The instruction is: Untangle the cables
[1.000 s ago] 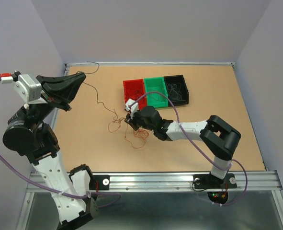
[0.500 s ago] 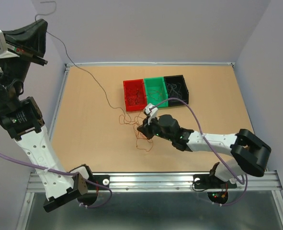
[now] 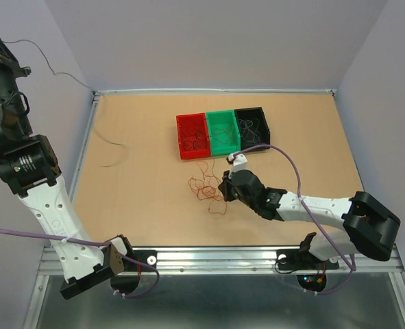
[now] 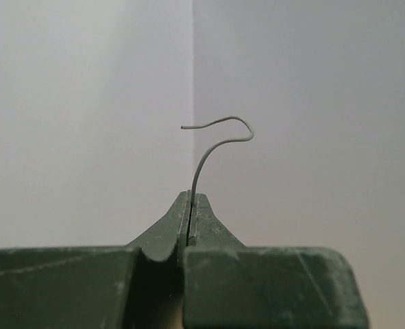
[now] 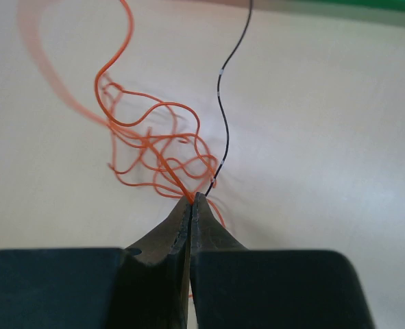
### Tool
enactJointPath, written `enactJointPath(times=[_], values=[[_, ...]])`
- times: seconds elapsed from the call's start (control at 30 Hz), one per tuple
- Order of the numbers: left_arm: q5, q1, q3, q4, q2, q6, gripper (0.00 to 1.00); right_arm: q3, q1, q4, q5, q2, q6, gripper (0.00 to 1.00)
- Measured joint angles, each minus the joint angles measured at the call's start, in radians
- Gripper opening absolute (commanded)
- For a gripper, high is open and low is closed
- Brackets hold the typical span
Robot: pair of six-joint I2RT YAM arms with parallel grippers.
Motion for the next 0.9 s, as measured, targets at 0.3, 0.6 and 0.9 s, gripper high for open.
enactJointPath(times=[0.3,0.6,0.9], values=[[-0.047,0.000,-0.098,0.005,-0.024,0.033,0.00,-0.061,-0.129,-0.152,0.050,-0.106,0.122,0.01],[0.210,0.001,-0.420,0.118,-0.167,-0.015,0.00,0.041,-0.129,-0.181,-0.193,-0.035,-0.004,0.40],[0.373,0.001,-0.668,0.253,-0.267,-0.058,0.00,0.120,-0.099,-0.180,-0.360,0.123,-0.083,1.00]])
